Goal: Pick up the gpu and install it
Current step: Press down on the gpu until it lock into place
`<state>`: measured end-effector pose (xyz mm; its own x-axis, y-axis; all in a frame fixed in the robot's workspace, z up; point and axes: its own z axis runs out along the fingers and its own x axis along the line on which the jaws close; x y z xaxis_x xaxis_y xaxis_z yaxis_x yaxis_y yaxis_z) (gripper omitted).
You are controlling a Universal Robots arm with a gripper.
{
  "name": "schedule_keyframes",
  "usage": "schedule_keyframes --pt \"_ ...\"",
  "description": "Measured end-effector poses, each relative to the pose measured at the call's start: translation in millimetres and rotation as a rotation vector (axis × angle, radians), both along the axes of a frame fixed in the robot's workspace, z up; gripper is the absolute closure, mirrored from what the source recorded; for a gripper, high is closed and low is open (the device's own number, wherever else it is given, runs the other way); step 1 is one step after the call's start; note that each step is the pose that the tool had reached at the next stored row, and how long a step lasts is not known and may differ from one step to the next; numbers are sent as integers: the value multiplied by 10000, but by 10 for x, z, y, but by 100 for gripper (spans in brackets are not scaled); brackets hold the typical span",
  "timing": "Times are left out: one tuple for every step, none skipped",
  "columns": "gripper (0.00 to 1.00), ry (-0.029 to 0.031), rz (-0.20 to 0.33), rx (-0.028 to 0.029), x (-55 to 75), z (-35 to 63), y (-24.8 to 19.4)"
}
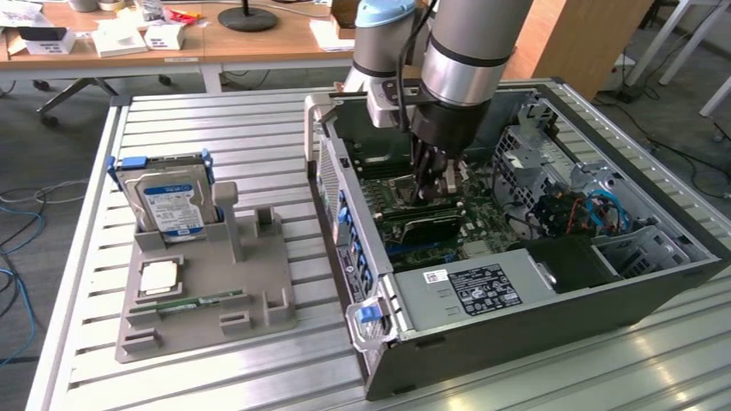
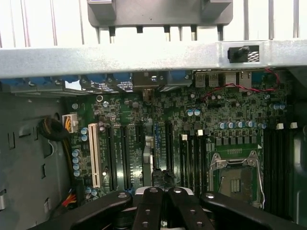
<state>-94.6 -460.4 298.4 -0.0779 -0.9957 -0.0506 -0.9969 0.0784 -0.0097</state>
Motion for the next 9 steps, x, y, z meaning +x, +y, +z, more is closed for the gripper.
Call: schedule_keyframes --pt "89 2 2 -2 1 1 1" --pt "89 2 2 -3 1 1 0" --pt "89 2 2 -2 1 1 0" --pt "89 2 2 -3 1 1 0" --pt "89 2 11 -4 1 1 0" --pt "89 2 57 -4 3 1 0" --pt "89 2 123 -4 5 0 1" --pt "89 2 190 -4 5 -1 1" --pt "89 2 250 -5 5 -1 1"
